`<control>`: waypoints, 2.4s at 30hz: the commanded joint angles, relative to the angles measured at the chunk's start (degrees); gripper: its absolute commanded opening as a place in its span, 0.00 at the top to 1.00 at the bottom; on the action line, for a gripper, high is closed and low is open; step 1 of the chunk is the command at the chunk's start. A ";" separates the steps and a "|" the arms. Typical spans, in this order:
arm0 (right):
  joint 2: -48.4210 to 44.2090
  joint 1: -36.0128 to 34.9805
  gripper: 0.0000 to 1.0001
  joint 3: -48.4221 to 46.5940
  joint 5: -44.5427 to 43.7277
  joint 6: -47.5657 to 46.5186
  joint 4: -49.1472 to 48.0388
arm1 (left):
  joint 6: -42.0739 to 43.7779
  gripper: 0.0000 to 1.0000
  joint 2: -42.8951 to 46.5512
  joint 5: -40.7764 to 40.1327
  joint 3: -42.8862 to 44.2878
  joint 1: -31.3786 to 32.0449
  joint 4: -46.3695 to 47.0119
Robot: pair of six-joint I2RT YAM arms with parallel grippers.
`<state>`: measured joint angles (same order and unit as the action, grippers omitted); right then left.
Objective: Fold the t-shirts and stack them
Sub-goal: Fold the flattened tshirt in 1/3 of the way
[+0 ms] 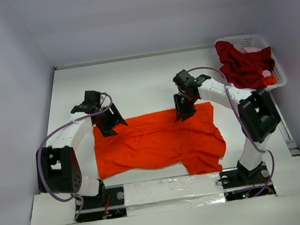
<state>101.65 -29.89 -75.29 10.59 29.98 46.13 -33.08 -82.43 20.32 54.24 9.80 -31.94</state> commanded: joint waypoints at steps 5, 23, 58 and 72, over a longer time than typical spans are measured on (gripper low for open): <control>1.71 -0.35 0.65 -4.17 -5.75 0.70 -0.16 | 1.35 0.39 -2.47 -1.07 2.98 0.74 -0.14; 6.02 -0.35 0.65 -6.37 -14.02 2.37 -1.21 | 2.23 0.39 -7.30 -3.79 6.40 2.33 0.22; 9.19 -0.35 1.00 -3.11 -12.79 4.12 -4.29 | 3.11 0.39 -8.97 -5.02 9.39 2.85 -1.37; -2.41 -0.35 1.00 -3.91 -14.37 5.27 0.36 | 3.29 0.39 -8.45 -6.61 9.39 3.38 -1.89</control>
<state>103.33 -29.89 -78.96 -2.70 34.41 45.08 -30.44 -91.46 14.35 62.17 12.82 -32.64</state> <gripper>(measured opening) 0.010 0.611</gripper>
